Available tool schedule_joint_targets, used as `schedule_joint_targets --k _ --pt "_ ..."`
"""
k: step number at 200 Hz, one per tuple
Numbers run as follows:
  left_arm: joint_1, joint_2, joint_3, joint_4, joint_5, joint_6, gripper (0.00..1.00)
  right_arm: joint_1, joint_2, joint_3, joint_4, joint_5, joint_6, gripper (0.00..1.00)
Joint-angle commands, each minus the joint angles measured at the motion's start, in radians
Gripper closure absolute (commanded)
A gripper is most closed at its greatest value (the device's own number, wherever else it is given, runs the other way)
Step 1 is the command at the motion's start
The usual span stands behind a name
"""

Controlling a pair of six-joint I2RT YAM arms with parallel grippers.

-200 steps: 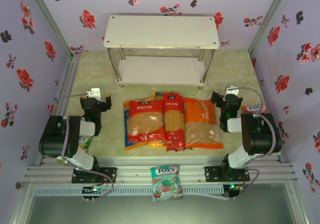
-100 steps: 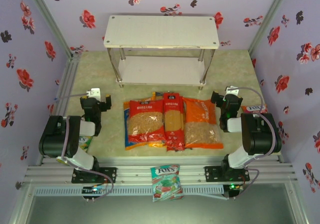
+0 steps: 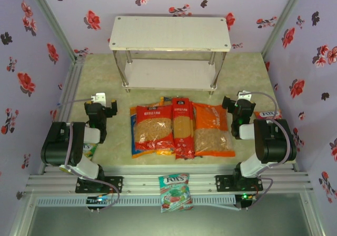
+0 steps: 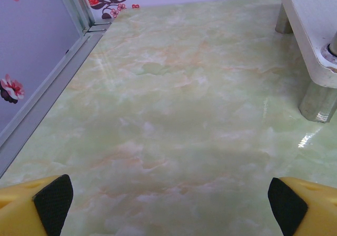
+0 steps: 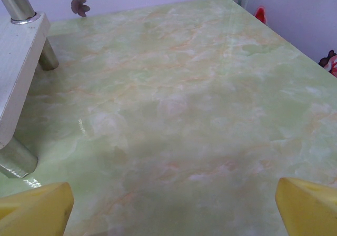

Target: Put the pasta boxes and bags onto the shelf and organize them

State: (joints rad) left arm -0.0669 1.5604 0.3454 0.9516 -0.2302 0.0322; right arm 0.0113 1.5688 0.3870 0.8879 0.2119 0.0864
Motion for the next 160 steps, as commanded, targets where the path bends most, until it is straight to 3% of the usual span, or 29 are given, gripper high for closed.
schedule_joint_targets --k 1,33,64,90,122,133,160 --pt "0.009 -0.014 0.021 -0.006 0.012 -0.009 0.00 0.003 -0.010 -0.002 0.003 -0.002 0.013 0.01" --pt "0.035 -0.017 0.041 -0.049 0.073 -0.021 0.01 0.003 -0.012 -0.003 0.007 -0.009 0.014 0.01" --pt "0.046 -0.044 0.046 -0.078 0.074 -0.036 0.14 -0.005 -0.087 0.067 -0.182 -0.034 0.016 0.11" --pt "0.045 -0.144 0.110 -0.274 0.050 -0.037 0.27 -0.005 -0.202 0.126 -0.381 -0.061 0.024 0.18" --pt "-0.007 -0.301 0.194 -0.530 0.016 -0.058 0.29 0.029 -0.318 0.191 -0.623 -0.114 0.100 0.22" --pt "-0.033 -0.351 0.223 -0.616 0.007 -0.129 0.31 0.061 -0.344 0.232 -0.751 -0.120 0.119 0.22" --pt "-0.170 -0.470 0.273 -0.830 -0.059 -0.242 0.33 0.178 -0.406 0.311 -1.005 -0.177 0.153 0.26"
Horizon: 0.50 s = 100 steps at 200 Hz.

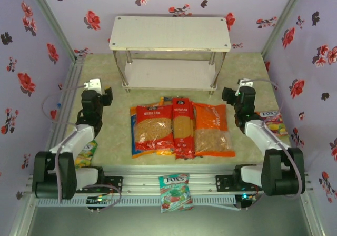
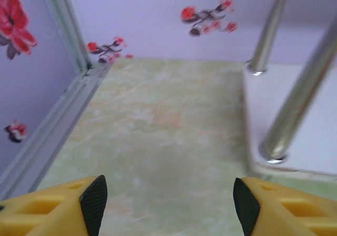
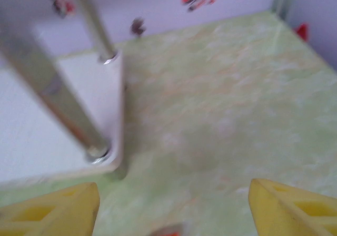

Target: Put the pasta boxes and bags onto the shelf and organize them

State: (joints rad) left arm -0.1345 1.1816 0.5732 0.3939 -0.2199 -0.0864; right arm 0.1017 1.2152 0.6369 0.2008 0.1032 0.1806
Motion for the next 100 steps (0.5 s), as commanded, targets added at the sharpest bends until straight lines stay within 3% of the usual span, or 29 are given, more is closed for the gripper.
schedule_joint_targets --k 1,21,49,74,100 --pt "-0.109 -0.096 0.045 -0.279 -0.072 -0.128 0.33 0.096 -0.055 0.064 -0.329 -0.068 0.060 0.26" --pt "-0.239 -0.181 0.060 -0.408 -0.122 -0.189 0.32 0.217 -0.140 0.090 -0.473 -0.064 0.106 0.25" --pt "-0.348 -0.265 0.068 -0.590 -0.121 -0.316 0.33 0.375 -0.239 0.103 -0.618 -0.072 0.241 0.26" --pt "-0.400 -0.338 0.022 -0.652 -0.114 -0.407 0.33 0.532 -0.281 0.082 -0.670 -0.018 0.365 0.26" --pt "-0.413 -0.353 0.027 -0.696 -0.100 -0.415 0.28 0.649 -0.245 0.069 -0.663 0.007 0.467 0.25"
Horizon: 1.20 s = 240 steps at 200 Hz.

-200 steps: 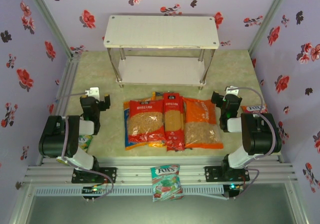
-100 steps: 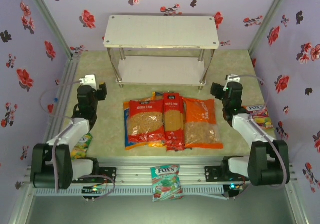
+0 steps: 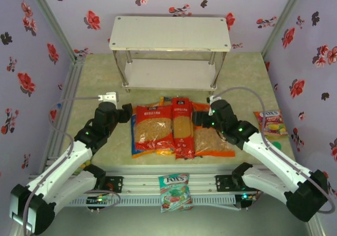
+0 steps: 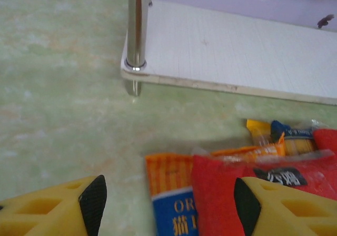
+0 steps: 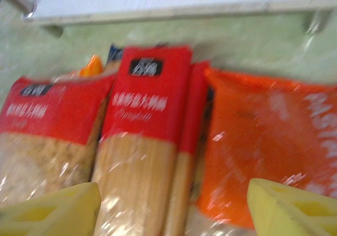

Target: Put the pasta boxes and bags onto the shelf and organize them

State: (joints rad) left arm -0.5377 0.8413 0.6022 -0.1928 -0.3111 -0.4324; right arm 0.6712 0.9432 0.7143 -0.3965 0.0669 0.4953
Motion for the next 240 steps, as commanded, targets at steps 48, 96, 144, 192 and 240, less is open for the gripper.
schedule_joint_targets --k 48,96,144,192,240 --pt "-0.011 0.036 0.035 -0.119 0.052 -0.061 0.26 0.216 0.198 0.061 -0.066 0.070 0.227 0.23" --pt "-0.010 0.067 0.041 -0.118 0.076 -0.062 0.20 0.266 0.329 0.144 -0.112 0.061 0.250 0.18" --pt "-0.008 0.061 0.046 -0.124 0.077 -0.055 0.19 0.288 0.376 0.159 -0.189 0.096 0.329 0.14" --pt "-0.007 0.059 0.042 -0.125 0.076 -0.055 0.18 0.331 0.439 0.164 -0.156 0.054 0.356 0.14" --pt "-0.003 0.045 0.034 -0.130 0.076 -0.057 0.17 0.339 0.480 0.177 -0.169 0.076 0.370 0.13"
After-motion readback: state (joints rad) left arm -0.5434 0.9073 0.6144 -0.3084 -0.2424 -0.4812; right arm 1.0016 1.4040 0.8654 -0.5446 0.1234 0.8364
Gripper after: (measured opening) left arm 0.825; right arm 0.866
